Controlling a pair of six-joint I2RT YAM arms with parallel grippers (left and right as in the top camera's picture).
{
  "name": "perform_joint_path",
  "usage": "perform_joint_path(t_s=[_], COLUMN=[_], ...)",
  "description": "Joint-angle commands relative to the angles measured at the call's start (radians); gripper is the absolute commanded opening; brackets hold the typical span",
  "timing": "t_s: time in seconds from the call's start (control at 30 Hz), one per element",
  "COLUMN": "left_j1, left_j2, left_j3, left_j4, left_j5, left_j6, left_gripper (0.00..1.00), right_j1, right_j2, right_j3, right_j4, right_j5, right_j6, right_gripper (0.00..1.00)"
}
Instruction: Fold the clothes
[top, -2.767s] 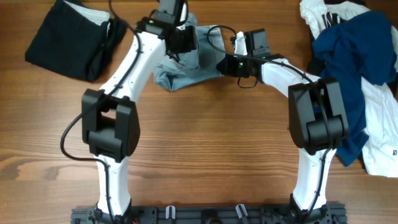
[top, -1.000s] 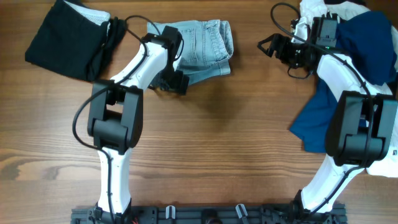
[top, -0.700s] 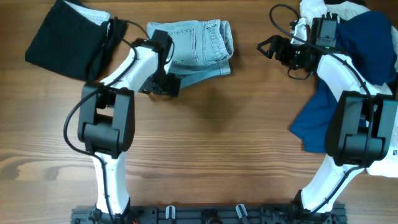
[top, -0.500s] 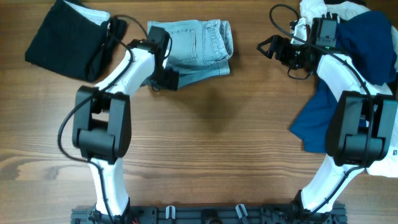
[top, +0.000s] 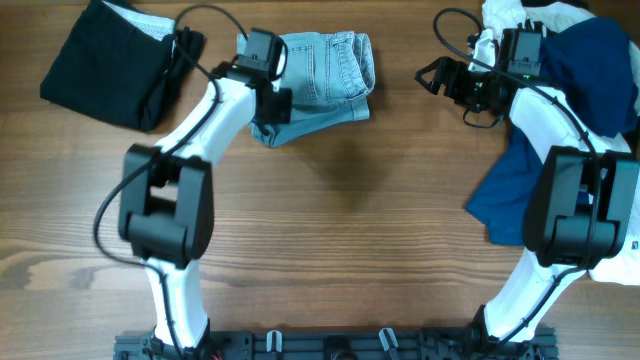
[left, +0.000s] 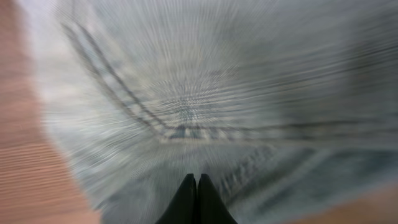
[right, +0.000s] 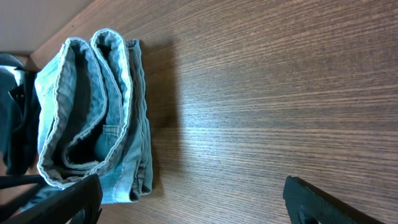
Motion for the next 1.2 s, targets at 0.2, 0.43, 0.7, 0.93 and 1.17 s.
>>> perform_joint_path(t_s=[0.2, 0.43, 0.7, 0.93, 1.17], left_j1=[0.039, 0.155, -0.008, -0.142, -0.142], left_j2=[0.083, 0.069, -0.196, -0.135, 0.008], left_j3=[-0.020, -0.008, 0.153, 0.153, 0.151], left_j4=[-0.085, -0.129, -0.237, -0.139, -0.143], left_j5=[-0.302, -0.347, -0.261, -0.173, -0.169], left_j6=[0.006, 0.137, 0.137, 0.200, 0.214], left_gripper=[0.04, 0.04, 0.68, 1.00, 1.00], right_j1=[0.005, 0.005, 0.005, 0.005, 0.005], right_j2=[-0.010, -0.010, -0.010, -0.010, -0.010], right_j3=[-0.010, -0.010, -0.010, -0.010, -0.010], right_j4=[-0.005, -0.011, -0.010, -0.009, -0.011], right_j5=[0.010, 0.009, 0.010, 0.010, 0.010], right_j6=[-0.018, -0.019, -0.019, -0.021, -0.020], right_gripper=[0.94, 0.95, 0.96, 0.98, 0.99])
